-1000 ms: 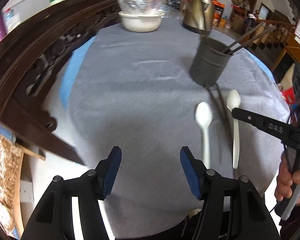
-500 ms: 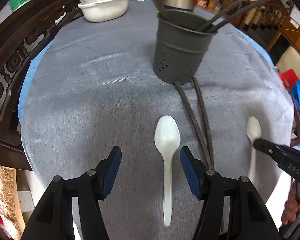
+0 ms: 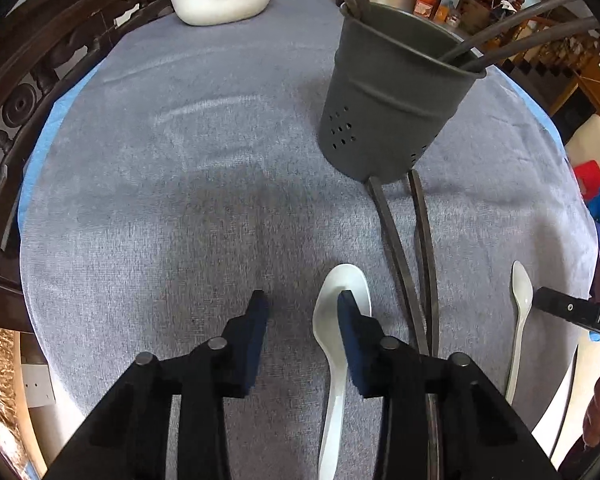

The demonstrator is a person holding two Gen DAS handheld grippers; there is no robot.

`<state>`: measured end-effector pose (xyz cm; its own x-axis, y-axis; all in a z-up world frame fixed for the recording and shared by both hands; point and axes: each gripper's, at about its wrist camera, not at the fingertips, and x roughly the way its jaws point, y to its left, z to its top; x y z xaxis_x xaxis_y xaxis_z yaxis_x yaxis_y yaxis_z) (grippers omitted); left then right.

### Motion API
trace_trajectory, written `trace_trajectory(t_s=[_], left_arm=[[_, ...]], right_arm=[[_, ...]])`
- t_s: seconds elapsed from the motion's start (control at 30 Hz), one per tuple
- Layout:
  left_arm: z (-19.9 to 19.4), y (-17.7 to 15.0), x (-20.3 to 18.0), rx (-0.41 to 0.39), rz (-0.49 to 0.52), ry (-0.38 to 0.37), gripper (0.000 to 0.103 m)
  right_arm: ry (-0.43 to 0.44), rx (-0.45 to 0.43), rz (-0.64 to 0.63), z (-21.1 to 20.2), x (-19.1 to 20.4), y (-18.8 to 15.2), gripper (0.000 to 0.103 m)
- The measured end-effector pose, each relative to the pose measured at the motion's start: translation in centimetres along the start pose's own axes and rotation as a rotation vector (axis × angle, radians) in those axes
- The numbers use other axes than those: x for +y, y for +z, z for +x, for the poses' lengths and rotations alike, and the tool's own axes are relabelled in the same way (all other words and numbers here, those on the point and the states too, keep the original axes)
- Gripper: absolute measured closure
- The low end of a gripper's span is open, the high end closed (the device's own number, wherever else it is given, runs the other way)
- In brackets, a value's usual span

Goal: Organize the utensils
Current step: 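Close the left gripper on another white spoon while the right gripper holds its spoon, then lift both held white spoons and carry them above the grey cup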

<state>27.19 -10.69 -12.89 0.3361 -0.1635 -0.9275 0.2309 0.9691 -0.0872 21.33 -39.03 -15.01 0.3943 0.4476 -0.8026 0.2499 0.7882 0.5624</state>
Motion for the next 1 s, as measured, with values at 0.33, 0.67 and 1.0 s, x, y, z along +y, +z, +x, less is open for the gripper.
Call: trace_trajectory(t_s=[0.33,0.67,1.0], left_arm=[[-1.4,0.6,-0.6,-0.014,0.037,-0.047,0.050],[0.2,1.4,-3.8,-0.008,0.187,-0.034,0.054],[1.0,1.4,-4.4,-0.025,0.268,-0.104,0.072]], right_arm=[[-0.065,-0.003,-0.060,0.2,2.9,0.6,0.092],[-0.205,0.043,-0.066,2.2,5.1,1.0,0.072],[-0.470,0.022,-0.102,5.1,9.9,0.6,0.072]])
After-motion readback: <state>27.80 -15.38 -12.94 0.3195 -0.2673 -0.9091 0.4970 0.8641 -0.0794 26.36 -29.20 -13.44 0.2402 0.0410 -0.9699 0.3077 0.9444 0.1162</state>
